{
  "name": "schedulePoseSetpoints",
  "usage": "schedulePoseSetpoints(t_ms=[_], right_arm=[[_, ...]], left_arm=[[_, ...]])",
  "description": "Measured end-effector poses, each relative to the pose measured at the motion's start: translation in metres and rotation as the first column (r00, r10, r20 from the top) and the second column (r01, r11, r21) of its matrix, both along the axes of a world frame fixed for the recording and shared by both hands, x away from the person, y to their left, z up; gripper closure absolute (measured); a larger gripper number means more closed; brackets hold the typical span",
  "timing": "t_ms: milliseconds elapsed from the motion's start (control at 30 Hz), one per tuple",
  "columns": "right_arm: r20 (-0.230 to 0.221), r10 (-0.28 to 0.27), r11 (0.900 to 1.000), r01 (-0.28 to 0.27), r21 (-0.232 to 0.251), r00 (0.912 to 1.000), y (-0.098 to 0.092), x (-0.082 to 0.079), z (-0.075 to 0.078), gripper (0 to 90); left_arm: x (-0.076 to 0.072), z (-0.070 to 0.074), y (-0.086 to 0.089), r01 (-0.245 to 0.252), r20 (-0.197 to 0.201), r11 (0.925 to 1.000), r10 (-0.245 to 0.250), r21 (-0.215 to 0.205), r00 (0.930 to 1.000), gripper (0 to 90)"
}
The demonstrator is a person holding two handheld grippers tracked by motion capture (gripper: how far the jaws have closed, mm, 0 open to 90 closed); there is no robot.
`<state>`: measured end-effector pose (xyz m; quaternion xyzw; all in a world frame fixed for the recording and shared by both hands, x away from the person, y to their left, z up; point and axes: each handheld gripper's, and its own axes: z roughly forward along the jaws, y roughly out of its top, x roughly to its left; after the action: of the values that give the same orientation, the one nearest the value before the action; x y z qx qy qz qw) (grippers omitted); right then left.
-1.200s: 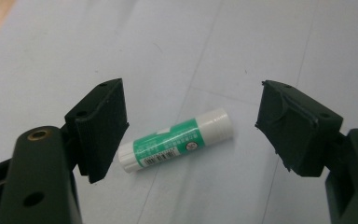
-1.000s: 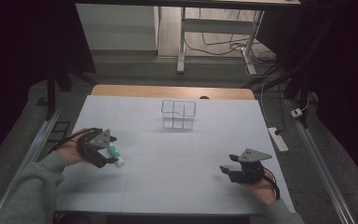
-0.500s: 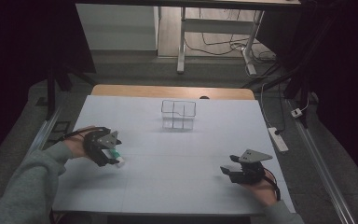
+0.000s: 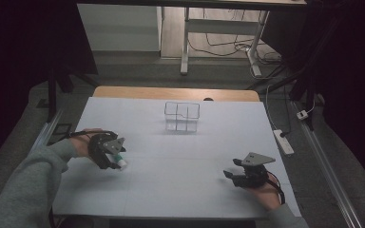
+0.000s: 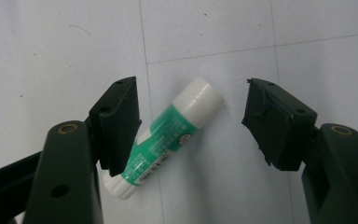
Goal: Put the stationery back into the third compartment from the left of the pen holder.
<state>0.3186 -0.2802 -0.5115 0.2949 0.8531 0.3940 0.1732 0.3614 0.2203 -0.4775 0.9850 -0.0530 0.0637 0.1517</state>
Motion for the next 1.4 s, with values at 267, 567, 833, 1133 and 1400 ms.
schedulePoseSetpoints(t_ms=[267,567,833,1133,1400], right_arm=[[-0.007,-0.001,1.0,0.001,0.003,1.0,0.0,0.0,0.0,36.1],[-0.016,0.004,1.0,-0.004,0.01,0.9999,0.001,0.001,-0.002,36.1],[-0.019,0.004,1.0,-0.004,0.011,0.9998,0.002,0.001,-0.002,36.1],[-0.019,0.007,1.0,-0.006,0.018,0.9998,0.002,0.001,-0.002,36.1],[-0.014,0.007,1.0,-0.007,0.017,0.9999,0.001,0.0,-0.001,36.1]], left_arm=[[0.007,-0.015,-0.003,0.041,-0.011,0.9968,-0.04,0.068,0.9991,37.8],[0.006,-0.023,-0.008,0.106,0.027,0.9875,-0.11,0.117,0.9936,44.5],[0.007,-0.028,-0.014,0.165,0.07,0.9733,-0.178,0.16,0.9816,56.3],[0.008,-0.025,-0.011,0.144,0.09,0.9815,-0.155,0.127,0.9837,65.0],[0.01,-0.013,-0.005,0.014,0.058,0.9999,-0.014,0.008,0.9982,65.0]])
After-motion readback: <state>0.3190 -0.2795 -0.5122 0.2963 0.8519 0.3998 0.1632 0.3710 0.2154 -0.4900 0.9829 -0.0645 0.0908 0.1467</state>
